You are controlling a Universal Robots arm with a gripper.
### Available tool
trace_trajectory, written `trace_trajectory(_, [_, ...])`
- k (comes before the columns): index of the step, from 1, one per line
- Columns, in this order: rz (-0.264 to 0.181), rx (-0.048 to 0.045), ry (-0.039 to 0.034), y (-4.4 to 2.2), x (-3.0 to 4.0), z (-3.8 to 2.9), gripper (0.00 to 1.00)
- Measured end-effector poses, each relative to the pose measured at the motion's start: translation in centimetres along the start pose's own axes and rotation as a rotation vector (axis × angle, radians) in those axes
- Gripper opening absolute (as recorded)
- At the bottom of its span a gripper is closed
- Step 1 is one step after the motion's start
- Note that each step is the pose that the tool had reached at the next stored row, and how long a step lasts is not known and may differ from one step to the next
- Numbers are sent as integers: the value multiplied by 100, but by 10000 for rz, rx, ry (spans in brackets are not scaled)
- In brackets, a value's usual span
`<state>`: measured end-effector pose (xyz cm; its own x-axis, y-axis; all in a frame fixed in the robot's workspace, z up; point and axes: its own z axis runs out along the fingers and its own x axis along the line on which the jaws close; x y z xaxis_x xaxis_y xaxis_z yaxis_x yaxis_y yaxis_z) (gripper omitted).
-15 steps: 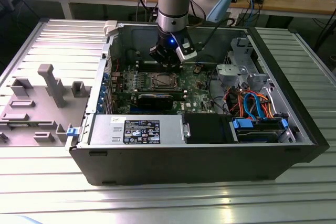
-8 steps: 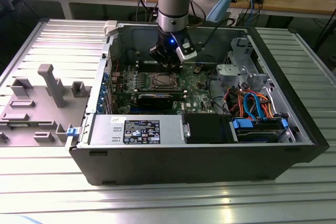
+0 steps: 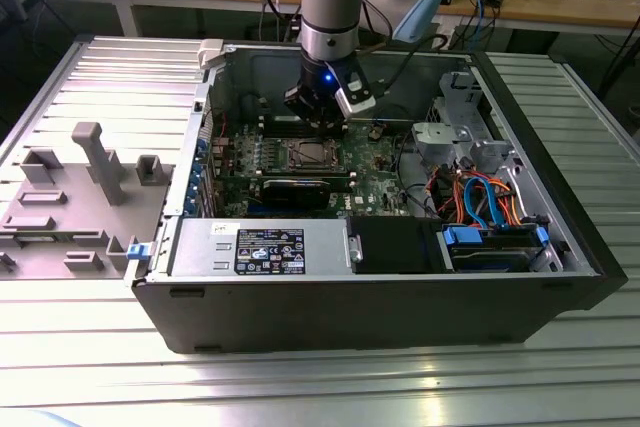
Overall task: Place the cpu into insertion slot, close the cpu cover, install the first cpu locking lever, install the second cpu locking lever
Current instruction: 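Install the first cpu locking lever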
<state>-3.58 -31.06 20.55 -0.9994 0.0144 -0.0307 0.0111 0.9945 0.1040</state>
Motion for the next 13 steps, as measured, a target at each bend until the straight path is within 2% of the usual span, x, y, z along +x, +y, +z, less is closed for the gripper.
trace_trajectory(13, [4, 54, 0, -12, -9, 31, 11])
